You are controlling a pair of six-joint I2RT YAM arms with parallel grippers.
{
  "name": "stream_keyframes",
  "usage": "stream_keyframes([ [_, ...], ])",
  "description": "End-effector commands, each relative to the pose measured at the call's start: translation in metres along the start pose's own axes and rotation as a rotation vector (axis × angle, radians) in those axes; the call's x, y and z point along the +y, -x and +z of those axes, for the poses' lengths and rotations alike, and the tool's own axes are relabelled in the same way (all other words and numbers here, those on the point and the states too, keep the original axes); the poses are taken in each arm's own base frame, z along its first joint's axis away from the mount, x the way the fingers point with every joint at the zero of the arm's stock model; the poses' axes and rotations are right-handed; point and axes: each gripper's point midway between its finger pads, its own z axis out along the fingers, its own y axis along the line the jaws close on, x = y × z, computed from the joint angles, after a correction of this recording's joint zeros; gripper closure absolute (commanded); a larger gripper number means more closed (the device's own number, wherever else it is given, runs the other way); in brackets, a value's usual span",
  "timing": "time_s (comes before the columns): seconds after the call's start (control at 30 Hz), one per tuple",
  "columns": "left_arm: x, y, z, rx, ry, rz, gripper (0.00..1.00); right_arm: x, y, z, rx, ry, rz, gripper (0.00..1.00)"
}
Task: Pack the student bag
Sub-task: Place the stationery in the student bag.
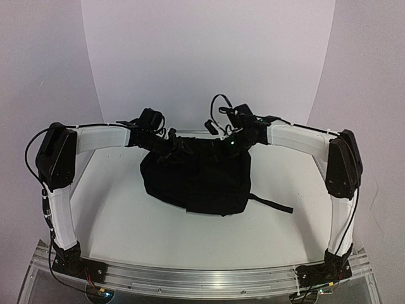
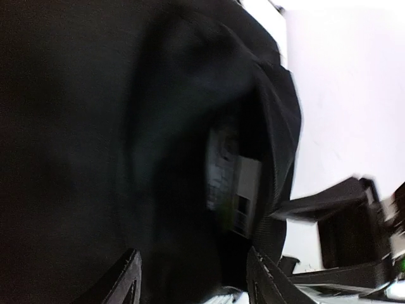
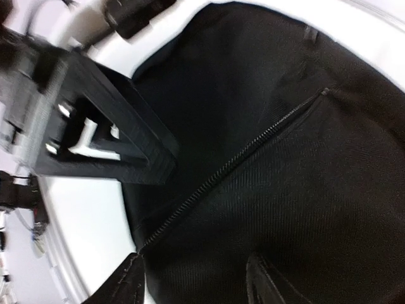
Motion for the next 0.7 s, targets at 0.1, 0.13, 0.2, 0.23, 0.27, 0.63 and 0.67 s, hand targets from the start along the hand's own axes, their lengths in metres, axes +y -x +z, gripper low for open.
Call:
stream_keyframes([
  [0.1,0.007,0.019,-0.015,-0.088,0.149,0.052,0.43,-0.062,-0.045,0.032,0.098,-0.292,0.000,0.57],
  [0.13,0.009,0.020,-0.012,-0.087,0.162,0.057,0.44,-0.071,-0.051,0.032,0.113,-0.335,0.001,0.59],
  [0.2,0.009,0.021,-0.005,-0.080,0.183,0.072,0.46,-0.086,-0.062,0.029,0.139,-0.413,0.003,0.62],
  [0.23,0.010,0.021,-0.002,-0.073,0.197,0.077,0.47,-0.093,-0.067,0.027,0.148,-0.447,0.008,0.63],
  [0.27,0.011,0.020,0.004,-0.064,0.210,0.082,0.47,-0.098,-0.070,0.023,0.152,-0.471,0.016,0.64],
  [0.63,0.016,0.010,0.051,0.026,0.323,0.142,0.39,-0.109,-0.086,0.016,0.174,-0.499,0.085,0.68],
  [0.67,0.016,0.008,0.054,0.030,0.332,0.150,0.37,-0.109,-0.088,0.015,0.175,-0.487,0.103,0.68],
])
